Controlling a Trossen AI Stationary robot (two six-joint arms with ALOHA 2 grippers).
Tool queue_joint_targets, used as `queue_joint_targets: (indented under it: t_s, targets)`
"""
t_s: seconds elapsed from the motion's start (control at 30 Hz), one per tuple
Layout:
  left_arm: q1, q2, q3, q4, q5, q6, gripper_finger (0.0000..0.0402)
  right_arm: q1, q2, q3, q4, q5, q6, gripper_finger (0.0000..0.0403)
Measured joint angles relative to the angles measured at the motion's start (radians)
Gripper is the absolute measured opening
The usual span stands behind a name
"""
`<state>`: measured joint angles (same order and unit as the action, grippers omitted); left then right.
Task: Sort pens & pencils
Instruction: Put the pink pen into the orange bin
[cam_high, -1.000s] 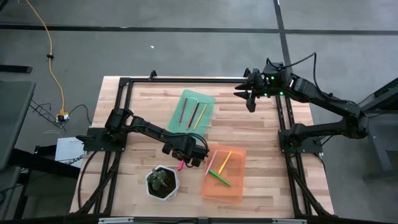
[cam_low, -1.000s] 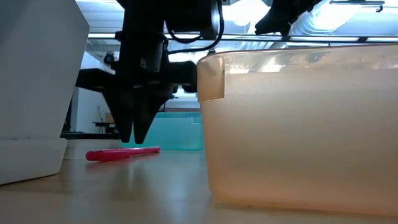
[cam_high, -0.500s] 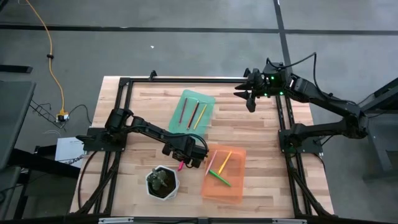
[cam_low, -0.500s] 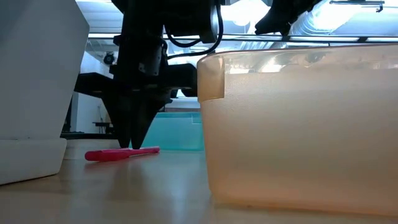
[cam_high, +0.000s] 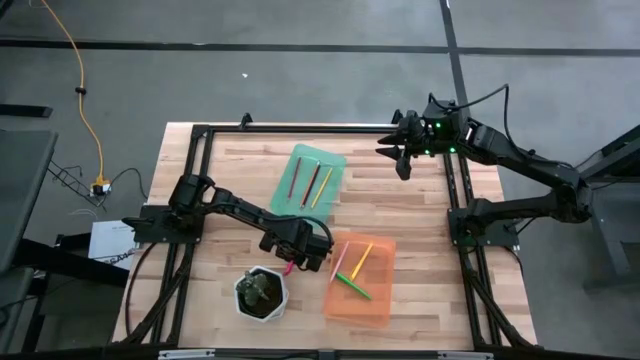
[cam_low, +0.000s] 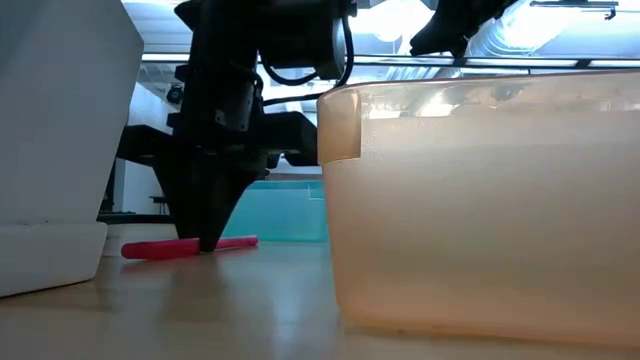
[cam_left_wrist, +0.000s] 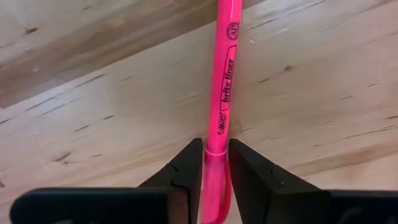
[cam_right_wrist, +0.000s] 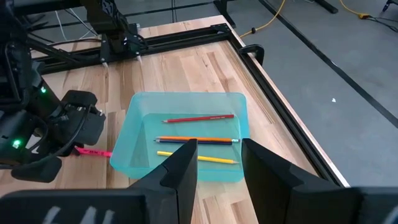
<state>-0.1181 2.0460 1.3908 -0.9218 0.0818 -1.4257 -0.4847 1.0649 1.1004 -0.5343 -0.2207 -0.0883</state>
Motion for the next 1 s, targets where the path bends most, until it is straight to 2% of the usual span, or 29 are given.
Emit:
queue_joint_targets:
  t_s: [0.5, 0.83, 1.0]
  targets:
    - [0.0, 0.0, 0.0, 0.006, -0.003, 0.005, 0.0066, 0.0, 0.0, 0.0, 0.023, 0.0, -0.006, 0.0117]
    - [0.0, 0.0, 0.001, 0.007, -0.003, 0.007, 0.0018, 0.0, 0.0, 0.0, 0.023, 0.001, -0.017, 0.0117]
    - [0.0, 0.0, 0.001, 0.007, -0.003, 0.007, 0.0034, 0.0, 0.0, 0.0, 0.023, 0.001, -0.022, 0.0117]
